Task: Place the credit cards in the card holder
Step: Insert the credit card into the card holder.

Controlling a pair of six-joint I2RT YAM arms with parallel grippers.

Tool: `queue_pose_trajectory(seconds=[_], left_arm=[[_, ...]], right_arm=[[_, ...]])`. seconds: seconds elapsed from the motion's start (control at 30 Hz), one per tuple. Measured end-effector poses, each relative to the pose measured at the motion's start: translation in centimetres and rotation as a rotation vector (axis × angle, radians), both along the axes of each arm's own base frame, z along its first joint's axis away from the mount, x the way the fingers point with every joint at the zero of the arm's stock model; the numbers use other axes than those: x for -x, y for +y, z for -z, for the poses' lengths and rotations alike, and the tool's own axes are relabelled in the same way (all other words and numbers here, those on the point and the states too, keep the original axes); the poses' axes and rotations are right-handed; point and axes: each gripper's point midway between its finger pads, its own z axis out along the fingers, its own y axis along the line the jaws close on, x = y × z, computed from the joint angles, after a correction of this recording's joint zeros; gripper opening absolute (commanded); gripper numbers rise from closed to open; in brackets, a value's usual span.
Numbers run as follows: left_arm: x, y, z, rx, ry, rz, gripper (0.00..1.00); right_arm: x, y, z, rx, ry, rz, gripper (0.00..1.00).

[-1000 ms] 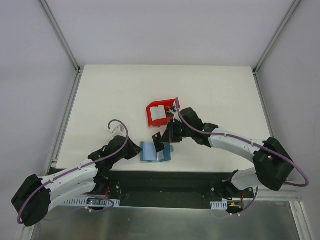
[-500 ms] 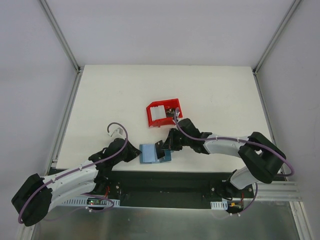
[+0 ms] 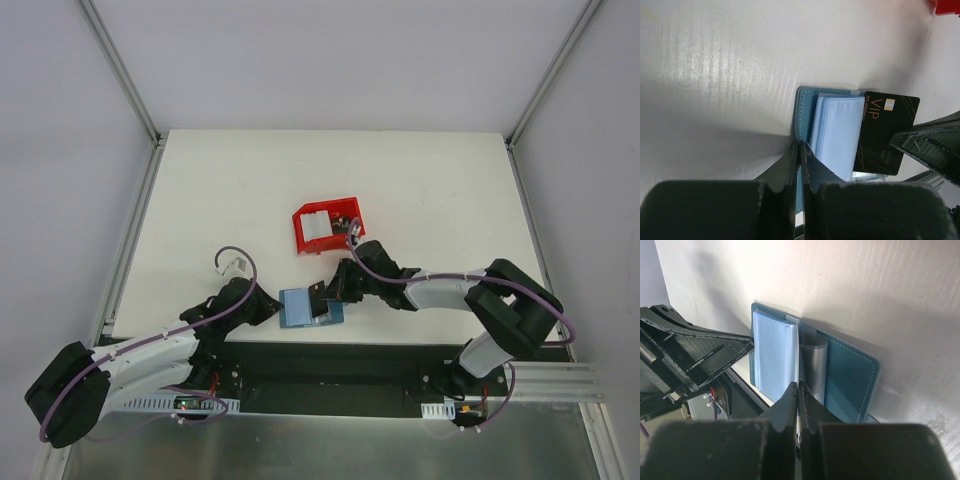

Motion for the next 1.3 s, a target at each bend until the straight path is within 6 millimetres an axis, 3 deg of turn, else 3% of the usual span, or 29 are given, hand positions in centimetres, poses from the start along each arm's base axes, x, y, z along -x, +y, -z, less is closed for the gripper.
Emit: queue_pose_trajectory(seconds=[1.3], left_arm=[[0.1, 0.1, 0.1, 0.022, -0.007, -0.012, 0.0]], right_arm=[[1.9, 1.2, 1.2, -0.107, 0.109, 0.03, 0.0]])
